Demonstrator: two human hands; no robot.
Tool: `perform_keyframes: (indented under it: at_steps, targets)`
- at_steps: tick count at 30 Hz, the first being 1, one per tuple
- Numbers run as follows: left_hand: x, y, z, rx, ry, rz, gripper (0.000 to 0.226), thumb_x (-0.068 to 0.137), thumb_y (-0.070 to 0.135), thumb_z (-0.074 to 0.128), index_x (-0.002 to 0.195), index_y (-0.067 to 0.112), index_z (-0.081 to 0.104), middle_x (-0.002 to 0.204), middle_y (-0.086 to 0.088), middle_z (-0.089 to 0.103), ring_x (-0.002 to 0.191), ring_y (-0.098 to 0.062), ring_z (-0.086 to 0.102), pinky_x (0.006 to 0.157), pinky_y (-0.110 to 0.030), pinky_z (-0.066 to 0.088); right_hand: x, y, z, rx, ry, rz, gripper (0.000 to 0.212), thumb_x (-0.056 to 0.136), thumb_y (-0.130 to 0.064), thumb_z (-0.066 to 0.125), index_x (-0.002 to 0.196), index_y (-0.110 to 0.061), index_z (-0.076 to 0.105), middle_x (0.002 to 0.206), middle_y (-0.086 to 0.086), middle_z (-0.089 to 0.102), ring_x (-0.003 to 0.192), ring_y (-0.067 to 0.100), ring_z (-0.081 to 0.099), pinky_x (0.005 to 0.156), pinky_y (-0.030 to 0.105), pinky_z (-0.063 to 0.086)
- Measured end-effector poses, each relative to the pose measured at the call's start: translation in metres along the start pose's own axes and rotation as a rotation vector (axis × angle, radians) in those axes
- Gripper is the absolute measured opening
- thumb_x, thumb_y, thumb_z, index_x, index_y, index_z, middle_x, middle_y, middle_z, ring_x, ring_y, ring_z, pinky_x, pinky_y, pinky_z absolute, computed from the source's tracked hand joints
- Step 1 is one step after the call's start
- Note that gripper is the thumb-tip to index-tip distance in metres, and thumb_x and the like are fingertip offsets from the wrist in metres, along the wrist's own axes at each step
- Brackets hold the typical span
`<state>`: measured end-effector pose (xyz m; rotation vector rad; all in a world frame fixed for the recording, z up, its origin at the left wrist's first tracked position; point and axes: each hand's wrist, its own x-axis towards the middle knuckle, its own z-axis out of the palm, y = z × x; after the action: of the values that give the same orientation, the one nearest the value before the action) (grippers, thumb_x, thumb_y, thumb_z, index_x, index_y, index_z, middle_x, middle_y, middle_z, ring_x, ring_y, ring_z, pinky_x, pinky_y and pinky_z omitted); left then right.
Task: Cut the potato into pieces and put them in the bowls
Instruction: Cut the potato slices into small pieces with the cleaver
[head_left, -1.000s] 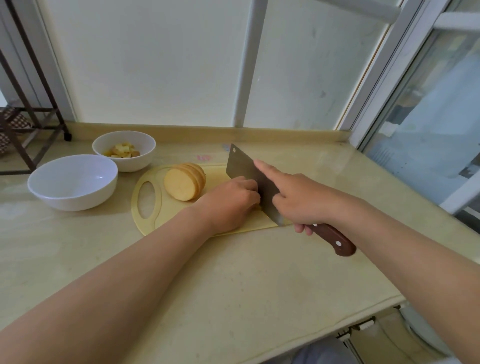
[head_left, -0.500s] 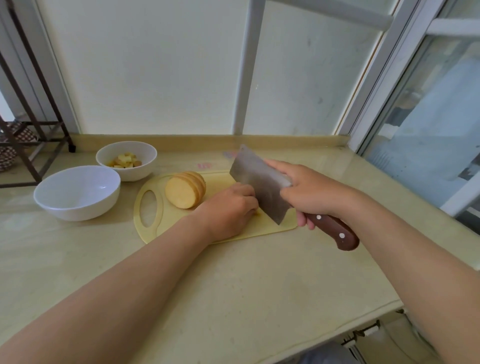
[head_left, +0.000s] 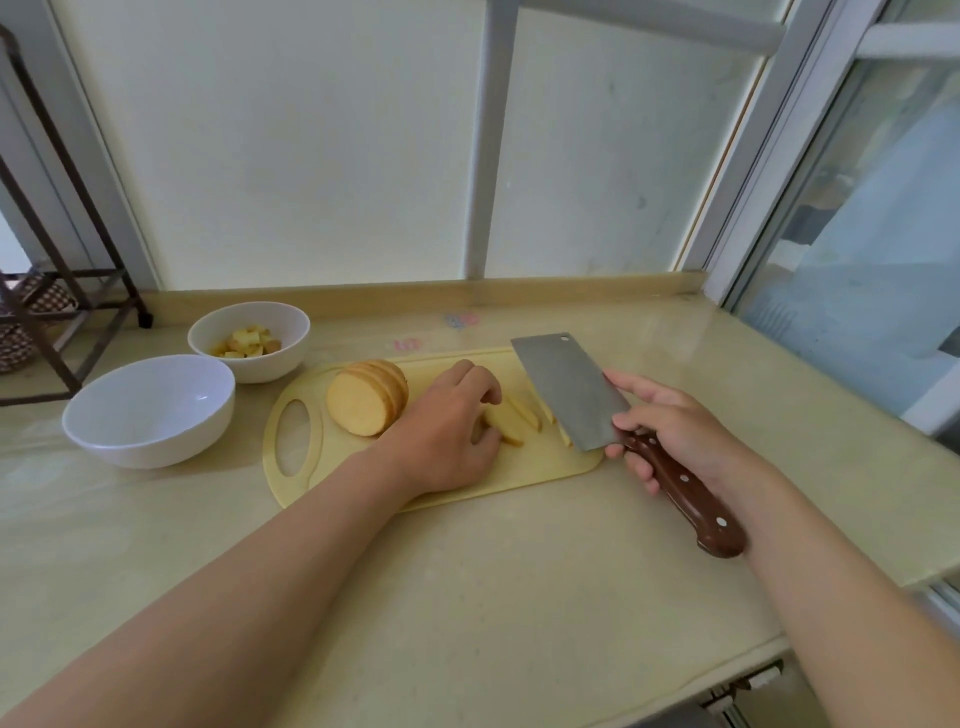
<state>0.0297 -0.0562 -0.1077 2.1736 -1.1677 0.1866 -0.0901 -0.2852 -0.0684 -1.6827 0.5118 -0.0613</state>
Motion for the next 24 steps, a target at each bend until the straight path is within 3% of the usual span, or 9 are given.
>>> perform_keyframes:
  at_steps: [8,11,14,17,20,24]
  targets:
    - [0.002,0.005,-0.002,-0.099,0.022,-0.099,0.029,0.085,0.019,0.062,0.111,0.017,0.049,0.111,0.004,0.051,0.098,-0.010,0.049,0.087,-0.022,0.042,0.001,0.000,0.004,0.054,-0.069,-0.005,0.057,0.102,0.000,0.049,0.149,-0.031,0.049,0.064,0.017,0.063,0.037,0.017,0.048,0.034,0.023,0.038]
    - [0.008,0.016,-0.008,-0.460,0.290,-0.350,0.018,0.089,0.011,0.054,0.106,0.018,0.055,0.105,0.002,0.060,0.099,-0.012,0.058,0.087,-0.024,0.050,0.007,-0.004,0.015,0.196,-0.102,-0.041,0.055,0.103,0.000,0.044,0.148,-0.030,0.050,0.061,0.013,0.057,0.034,0.015,0.045,0.033,0.020,0.035]
    - [0.024,0.028,-0.011,-1.089,0.395,-0.687,0.024,0.097,0.010,0.047,0.121,0.006,0.053,0.109,-0.010,0.063,0.103,-0.023,0.065,0.094,-0.036,0.054,0.014,-0.006,0.029,0.289,-0.141,-0.082,0.054,0.102,0.000,0.042,0.146,-0.030,0.051,0.061,0.012,0.054,0.033,0.015,0.042,0.033,0.020,0.034]
    - [0.028,0.036,-0.015,-1.595,0.276,-0.879,0.032,0.102,0.017,0.044,0.128,-0.002,0.047,0.116,-0.021,0.058,0.104,-0.034,0.063,0.086,-0.044,0.056,0.015,-0.005,0.037,0.290,-0.148,-0.104,0.054,0.102,0.001,0.043,0.142,-0.033,0.053,0.060,0.013,0.055,0.034,0.016,0.043,0.033,0.022,0.035]
    - [0.026,0.037,-0.018,-1.701,0.032,-0.832,0.039,0.105,0.022,0.034,0.129,-0.004,0.050,0.126,-0.026,0.060,0.107,-0.038,0.064,0.082,-0.046,0.058,0.014,-0.004,0.040,0.265,-0.145,-0.105,0.055,0.102,0.002,0.044,0.143,-0.033,0.053,0.061,0.014,0.057,0.036,0.017,0.045,0.034,0.022,0.037]
    - [0.024,0.039,-0.018,-1.690,0.019,-0.799,0.032,0.106,0.018,0.036,0.119,-0.004,0.056,0.109,-0.020,0.064,0.093,-0.033,0.067,0.066,-0.042,0.060,0.016,-0.002,0.042,0.237,-0.101,-0.128,0.061,0.101,0.002,0.046,0.152,-0.031,0.047,0.062,0.014,0.059,0.038,0.020,0.046,0.035,0.023,0.038]
